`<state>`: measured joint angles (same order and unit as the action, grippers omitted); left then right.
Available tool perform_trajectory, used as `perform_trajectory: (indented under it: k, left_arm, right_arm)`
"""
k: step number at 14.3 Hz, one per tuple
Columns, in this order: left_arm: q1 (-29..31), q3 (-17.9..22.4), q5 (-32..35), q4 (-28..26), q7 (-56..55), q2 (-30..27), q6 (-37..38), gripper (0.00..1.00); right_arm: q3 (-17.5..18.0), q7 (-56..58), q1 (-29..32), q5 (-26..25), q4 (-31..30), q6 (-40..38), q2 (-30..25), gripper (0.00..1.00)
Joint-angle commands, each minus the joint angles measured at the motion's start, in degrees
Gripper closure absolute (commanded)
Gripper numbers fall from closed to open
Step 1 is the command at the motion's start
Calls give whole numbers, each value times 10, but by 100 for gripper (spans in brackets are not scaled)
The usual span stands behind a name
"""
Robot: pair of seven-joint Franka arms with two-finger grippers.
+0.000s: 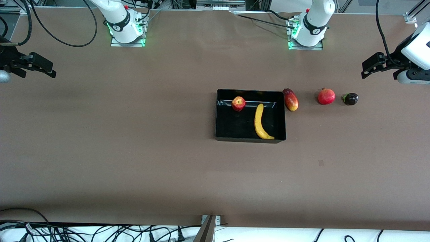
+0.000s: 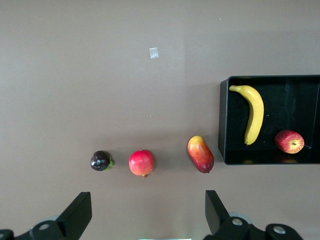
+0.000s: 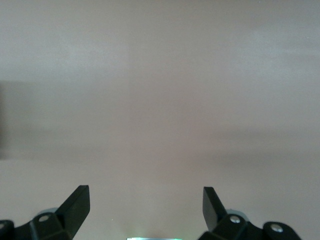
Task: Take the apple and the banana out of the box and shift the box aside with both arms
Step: 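Reach the left gripper into the black tray toward the red apple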
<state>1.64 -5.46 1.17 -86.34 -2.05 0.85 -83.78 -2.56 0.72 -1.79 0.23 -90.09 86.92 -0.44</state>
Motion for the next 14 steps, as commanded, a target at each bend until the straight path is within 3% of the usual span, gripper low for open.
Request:
perform_trajectory:
  k: [1, 5, 9, 12, 14]
  left_arm:
    - [-6, -17, -15, 10, -43, 12, -7, 0]
    - [-6, -83, -10, -2, -179, 26, -43, 0]
    - [-7, -125, -16, -33, -294, 43, -88, 0]
    - [-8, -162, -16, -75, -303, 56, -151, 0]
    - [-8, -187, -17, -75, -322, 85, -169, 0]
  right_arm:
    - [0, 8, 1, -5, 10, -3, 4, 0]
    - [0, 8, 2, -5, 10, -3, 4, 0]
    - [0, 8, 2, -5, 10, -3, 4, 0]
    - [0, 8, 2, -5, 10, -3, 4, 0]
    - [0, 8, 2, -5, 10, -3, 4, 0]
